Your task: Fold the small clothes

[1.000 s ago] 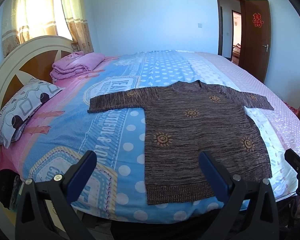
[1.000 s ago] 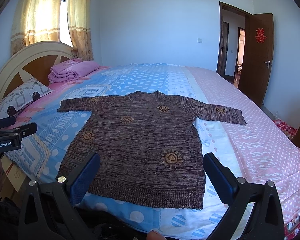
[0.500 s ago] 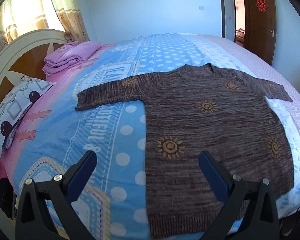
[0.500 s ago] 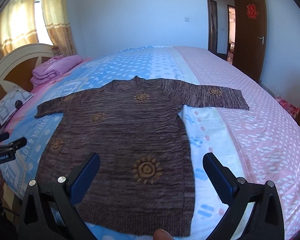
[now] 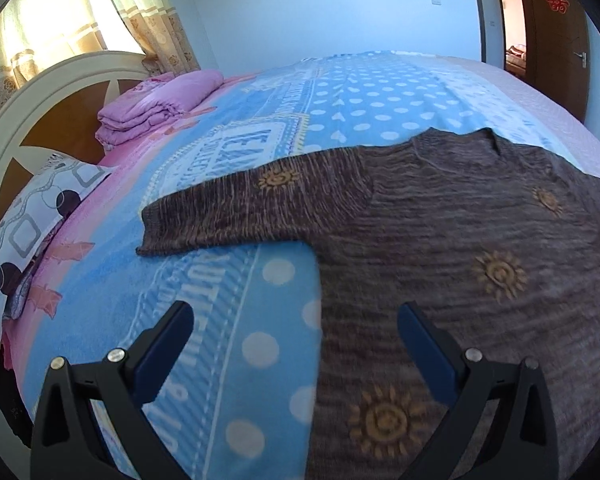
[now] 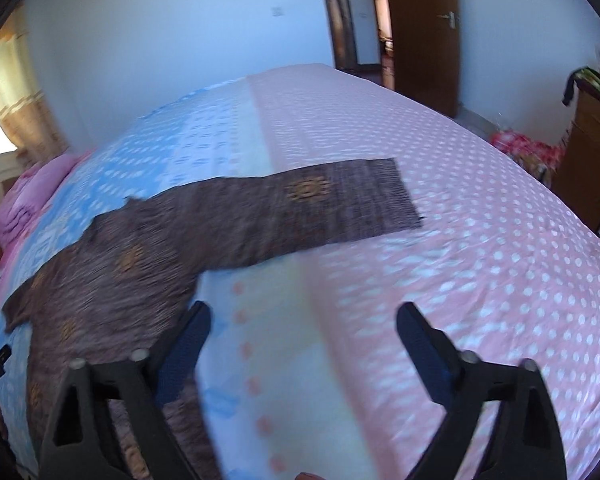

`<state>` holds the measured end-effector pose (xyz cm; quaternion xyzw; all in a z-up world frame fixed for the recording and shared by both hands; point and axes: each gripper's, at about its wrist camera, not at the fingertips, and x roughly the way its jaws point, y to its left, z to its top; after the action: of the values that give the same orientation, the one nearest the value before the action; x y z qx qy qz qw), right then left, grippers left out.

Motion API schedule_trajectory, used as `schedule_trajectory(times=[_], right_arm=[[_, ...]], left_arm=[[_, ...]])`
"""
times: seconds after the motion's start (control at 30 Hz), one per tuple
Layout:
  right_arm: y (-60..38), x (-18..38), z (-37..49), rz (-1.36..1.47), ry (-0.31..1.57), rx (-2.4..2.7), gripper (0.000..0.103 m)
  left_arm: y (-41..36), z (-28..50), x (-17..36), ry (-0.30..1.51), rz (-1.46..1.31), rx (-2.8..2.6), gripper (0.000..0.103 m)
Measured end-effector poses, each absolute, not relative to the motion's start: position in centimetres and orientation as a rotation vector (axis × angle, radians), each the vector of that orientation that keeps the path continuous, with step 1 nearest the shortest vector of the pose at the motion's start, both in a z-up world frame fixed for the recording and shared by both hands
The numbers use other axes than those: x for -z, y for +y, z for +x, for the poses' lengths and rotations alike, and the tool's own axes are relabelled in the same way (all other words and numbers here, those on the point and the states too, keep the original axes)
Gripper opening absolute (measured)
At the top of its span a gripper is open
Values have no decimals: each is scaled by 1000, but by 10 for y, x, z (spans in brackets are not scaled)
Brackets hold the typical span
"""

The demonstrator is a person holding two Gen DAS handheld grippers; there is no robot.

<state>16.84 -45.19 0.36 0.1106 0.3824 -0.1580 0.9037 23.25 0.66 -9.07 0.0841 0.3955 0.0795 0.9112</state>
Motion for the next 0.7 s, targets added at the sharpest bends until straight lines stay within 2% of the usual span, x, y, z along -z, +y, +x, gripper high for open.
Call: schedule_trajectory(times=[0.1, 0.23, 0.4, 0.5, 0.57, 0.67, 0.7], right_arm=[[-494, 7, 190, 281, 820, 384, 77], [-539, 18, 217, 325, 831, 455, 62], [-576, 27, 248, 373, 843, 490, 59], [-589, 30, 267, 376, 853, 470, 49], [-591, 32, 277, 368, 868, 462, 46], [-595, 35, 289, 342, 883, 471, 34], [-596, 37, 292, 339, 885, 470, 24]], left_arm=[[7, 257, 96, 813, 186, -194, 103], [6, 287, 103, 796, 209, -240, 103], [-2, 317, 108, 800, 229, -251, 103], [-8, 330, 113, 809, 237, -248, 103], [-12, 338, 115, 818, 239, -240, 103], [-17, 345, 118, 830, 244, -230, 103], [-19, 347, 120, 834, 244, -228, 103]])
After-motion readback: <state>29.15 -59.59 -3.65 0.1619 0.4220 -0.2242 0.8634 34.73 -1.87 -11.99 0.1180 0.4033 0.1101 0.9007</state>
